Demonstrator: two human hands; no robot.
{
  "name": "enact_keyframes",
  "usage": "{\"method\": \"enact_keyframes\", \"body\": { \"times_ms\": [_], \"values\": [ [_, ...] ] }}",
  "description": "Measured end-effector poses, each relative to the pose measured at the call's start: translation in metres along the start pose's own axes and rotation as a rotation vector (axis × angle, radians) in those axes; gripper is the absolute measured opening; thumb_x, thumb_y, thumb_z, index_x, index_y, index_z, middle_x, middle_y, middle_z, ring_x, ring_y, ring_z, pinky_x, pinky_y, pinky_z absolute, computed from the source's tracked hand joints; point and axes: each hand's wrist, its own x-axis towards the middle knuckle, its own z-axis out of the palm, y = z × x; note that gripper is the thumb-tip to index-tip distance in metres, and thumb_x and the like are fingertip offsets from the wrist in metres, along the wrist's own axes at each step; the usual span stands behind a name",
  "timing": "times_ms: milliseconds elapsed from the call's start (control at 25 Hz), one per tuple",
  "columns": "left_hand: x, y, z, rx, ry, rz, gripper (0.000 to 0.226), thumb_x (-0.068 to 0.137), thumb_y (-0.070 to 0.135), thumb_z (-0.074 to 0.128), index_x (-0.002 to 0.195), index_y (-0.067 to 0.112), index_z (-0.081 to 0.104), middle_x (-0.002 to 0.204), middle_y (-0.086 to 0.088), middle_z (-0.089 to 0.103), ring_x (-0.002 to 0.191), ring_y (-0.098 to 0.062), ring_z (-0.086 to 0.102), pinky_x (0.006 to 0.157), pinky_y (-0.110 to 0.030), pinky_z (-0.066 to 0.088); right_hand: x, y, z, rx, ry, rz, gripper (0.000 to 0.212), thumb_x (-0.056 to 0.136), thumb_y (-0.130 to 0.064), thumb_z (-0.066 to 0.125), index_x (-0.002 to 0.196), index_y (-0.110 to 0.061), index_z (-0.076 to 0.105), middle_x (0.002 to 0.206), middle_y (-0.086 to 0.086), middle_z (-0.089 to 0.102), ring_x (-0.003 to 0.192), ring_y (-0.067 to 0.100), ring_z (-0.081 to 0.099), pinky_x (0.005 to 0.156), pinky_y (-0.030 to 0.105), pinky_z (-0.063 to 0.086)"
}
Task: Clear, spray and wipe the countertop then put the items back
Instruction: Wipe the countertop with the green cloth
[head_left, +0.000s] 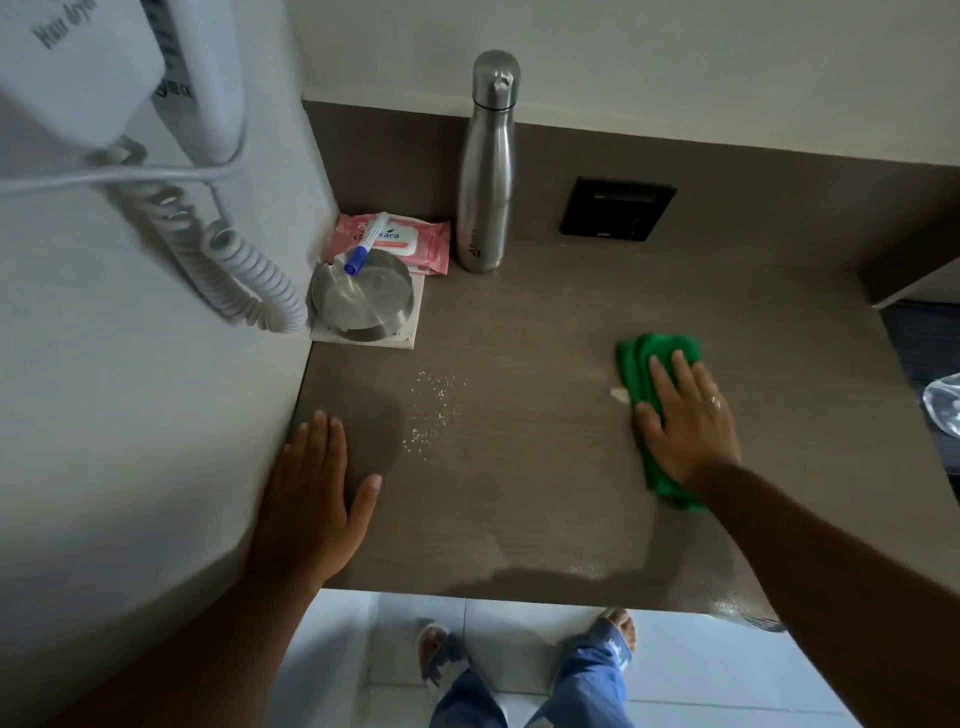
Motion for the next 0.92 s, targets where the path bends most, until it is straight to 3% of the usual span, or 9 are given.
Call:
{"method": "enact_keyframes", "body": {
  "times_ms": [120, 200, 280, 360, 440, 560, 680, 800, 920],
  "values": [
    [0.003, 0.000, 0.001, 0.007, 0.000, -0.003, 0.081, 0.091, 0.056, 0.028, 0.150, 0.001, 0.026, 0.158, -0.021, 0.023, 0.147, -0.035, 0.021, 0.118, -0.046, 0.021, 0.034, -0.056, -0.006, 0.050, 0.015, 0.163, 0.067, 0.095, -0.046, 0.029, 0.155, -0.021, 0.013, 0.163, 0.013, 0.009, 0.148, 0.033, 0.008, 0.119, 0.048, 0.013],
    [0.002, 0.001, 0.000, 0.005, -0.005, 0.003, 0.081, 0.091, 0.055, 0.028, 0.149, -0.001, 0.027, 0.157, -0.023, 0.025, 0.146, -0.038, 0.023, 0.118, -0.048, 0.021, 0.010, -0.114, 0.009, -0.035, 0.005, -0.081, 0.067, 0.094, -0.046, 0.028, 0.154, -0.021, 0.016, 0.162, 0.012, 0.013, 0.147, 0.034, 0.013, 0.117, 0.048, 0.015],
    [0.000, 0.003, -0.005, 0.016, -0.008, 0.010, 0.081, 0.090, 0.054, 0.029, 0.148, -0.002, 0.030, 0.156, -0.025, 0.027, 0.144, -0.040, 0.026, 0.118, -0.049, 0.022, -0.047, -0.146, 0.029, -0.124, -0.059, -0.487, 0.068, 0.092, -0.049, 0.030, 0.153, -0.023, 0.019, 0.160, 0.012, 0.019, 0.145, 0.035, 0.020, 0.116, 0.049, 0.017],
    [0.000, 0.005, -0.009, 0.019, -0.014, 0.004, 0.081, 0.090, 0.054, 0.030, 0.147, -0.003, 0.031, 0.155, -0.025, 0.028, 0.144, -0.040, 0.028, 0.118, -0.049, 0.023, -0.088, -0.128, 0.030, -0.141, -0.138, -0.815, 0.069, 0.090, -0.051, 0.037, 0.152, -0.026, 0.021, 0.159, 0.008, 0.024, 0.144, 0.031, 0.023, 0.115, 0.049, 0.016],
    [0.001, 0.005, -0.008, 0.025, -0.012, 0.002, 0.081, 0.090, 0.054, 0.028, 0.149, -0.002, 0.028, 0.157, -0.023, 0.025, 0.145, -0.038, 0.025, 0.118, -0.048, 0.021, -0.081, -0.078, 0.023, -0.192, -0.140, -0.942, 0.071, 0.088, -0.052, 0.042, 0.152, -0.028, 0.023, 0.158, 0.006, 0.028, 0.144, 0.028, 0.025, 0.114, 0.047, 0.016],
    [0.000, 0.005, -0.003, 0.016, -0.012, -0.016, 0.081, 0.090, 0.056, 0.027, 0.151, 0.001, 0.024, 0.159, -0.020, 0.020, 0.147, -0.035, 0.020, 0.119, -0.045, 0.019, -0.014, -0.030, 0.007, -0.142, -0.059, -0.623, 0.068, 0.090, -0.050, 0.034, 0.152, -0.025, 0.022, 0.158, 0.012, 0.026, 0.143, 0.036, 0.027, 0.115, 0.047, 0.017],
    [0.001, -0.001, 0.001, 0.013, 0.002, -0.005, 0.081, 0.091, 0.056, 0.029, 0.152, 0.003, 0.022, 0.160, -0.020, 0.020, 0.148, -0.033, 0.019, 0.120, -0.044, 0.019, 0.050, -0.085, 0.004, -0.052, 0.033, -0.240, 0.067, 0.093, -0.049, 0.026, 0.154, -0.023, 0.016, 0.161, 0.014, 0.015, 0.147, 0.035, 0.013, 0.118, 0.047, 0.013],
    [0.002, -0.005, 0.004, 0.026, -0.006, -0.006, 0.080, 0.092, 0.057, 0.029, 0.153, 0.005, 0.020, 0.161, -0.018, 0.018, 0.149, -0.032, 0.016, 0.121, -0.043, 0.018, 0.061, -0.163, 0.011, -0.012, -0.014, -0.236, 0.069, 0.092, -0.047, 0.021, 0.155, -0.020, 0.012, 0.162, 0.014, 0.008, 0.149, 0.034, 0.005, 0.119, 0.048, 0.008],
    [0.002, -0.003, 0.002, 0.013, -0.006, 0.010, 0.081, 0.092, 0.058, 0.028, 0.153, 0.005, 0.019, 0.161, -0.017, 0.016, 0.149, -0.031, 0.015, 0.121, -0.041, 0.015, 0.056, -0.174, 0.008, 0.014, -0.068, -0.351, 0.067, 0.096, -0.050, 0.018, 0.155, -0.018, 0.009, 0.163, 0.014, 0.004, 0.149, 0.033, 0.002, 0.119, 0.047, 0.004]
  ]
}}
